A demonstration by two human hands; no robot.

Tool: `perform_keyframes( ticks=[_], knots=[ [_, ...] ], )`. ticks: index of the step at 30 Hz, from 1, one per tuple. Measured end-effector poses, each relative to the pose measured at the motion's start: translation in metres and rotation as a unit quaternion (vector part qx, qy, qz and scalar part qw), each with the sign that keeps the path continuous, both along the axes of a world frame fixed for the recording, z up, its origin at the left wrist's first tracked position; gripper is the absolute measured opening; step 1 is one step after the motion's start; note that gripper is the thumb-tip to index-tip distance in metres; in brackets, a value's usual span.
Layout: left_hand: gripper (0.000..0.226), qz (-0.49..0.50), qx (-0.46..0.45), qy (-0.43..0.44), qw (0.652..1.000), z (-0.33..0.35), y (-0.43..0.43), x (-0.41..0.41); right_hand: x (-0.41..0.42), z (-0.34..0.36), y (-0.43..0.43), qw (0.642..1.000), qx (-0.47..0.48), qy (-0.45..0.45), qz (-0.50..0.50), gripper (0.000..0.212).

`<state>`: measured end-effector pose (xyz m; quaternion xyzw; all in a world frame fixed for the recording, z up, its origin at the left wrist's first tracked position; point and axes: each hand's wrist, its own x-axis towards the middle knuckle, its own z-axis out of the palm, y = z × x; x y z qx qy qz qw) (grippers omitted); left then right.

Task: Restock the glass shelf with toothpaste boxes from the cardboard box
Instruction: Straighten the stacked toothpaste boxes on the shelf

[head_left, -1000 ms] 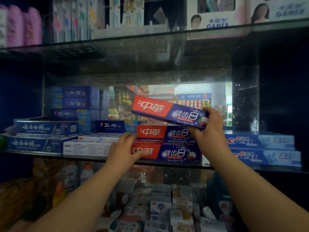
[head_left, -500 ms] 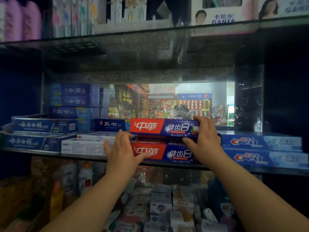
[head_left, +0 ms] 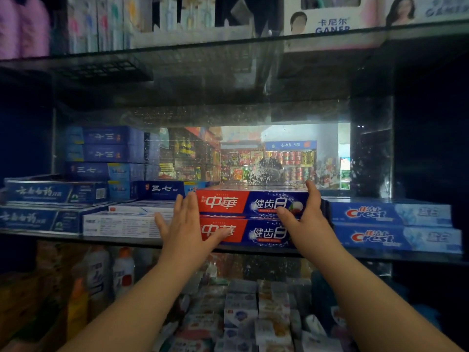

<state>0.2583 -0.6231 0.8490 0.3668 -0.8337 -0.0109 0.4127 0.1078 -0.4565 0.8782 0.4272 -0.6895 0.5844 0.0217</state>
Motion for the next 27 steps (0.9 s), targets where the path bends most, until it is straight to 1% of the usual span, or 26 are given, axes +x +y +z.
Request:
perform_keyframes(
  ticks=[2, 4, 6, 14, 21, 25, 27],
  knots=[
    [0.111, -0.006, -0.013, -0.017, 1.000, -0.003, 0.004, -0.004, 0.000, 0.002, 0.001, 1.000, -0.001, -0.012, 0.021, 0.093],
    [0.111, -0.007, 0.000, -0.021, 1.000, -0.002, 0.004, -0.007, -0.002, 0.004, 0.003, 0.999, 0.015, -0.014, 0.038, 0.105],
    [0.112, -0.007, 0.003, -0.018, 1.000, -0.001, 0.004, -0.008, -0.003, 0.006, 0.005, 0.998, 0.028, -0.015, 0.051, 0.110],
    [0.110, -0.032, 0.016, 0.021, 0.999, -0.004, 0.006, -0.007, -0.003, 0.009, 0.007, 0.998, 0.030, -0.025, 0.057, 0.114],
    [0.113, -0.044, 0.064, 0.058, 0.995, -0.003, 0.011, -0.004, -0.007, 0.007, 0.006, 0.998, 0.013, -0.032, 0.057, 0.115],
    [0.114, -0.035, 0.079, 0.054, 0.995, -0.001, 0.013, -0.005, -0.007, 0.004, 0.006, 0.998, 0.002, -0.030, 0.062, 0.111],
    [0.114, -0.033, 0.091, 0.055, 0.994, -0.001, 0.013, -0.006, -0.008, 0.002, 0.005, 0.998, -0.004, -0.022, 0.065, 0.112]
  ],
)
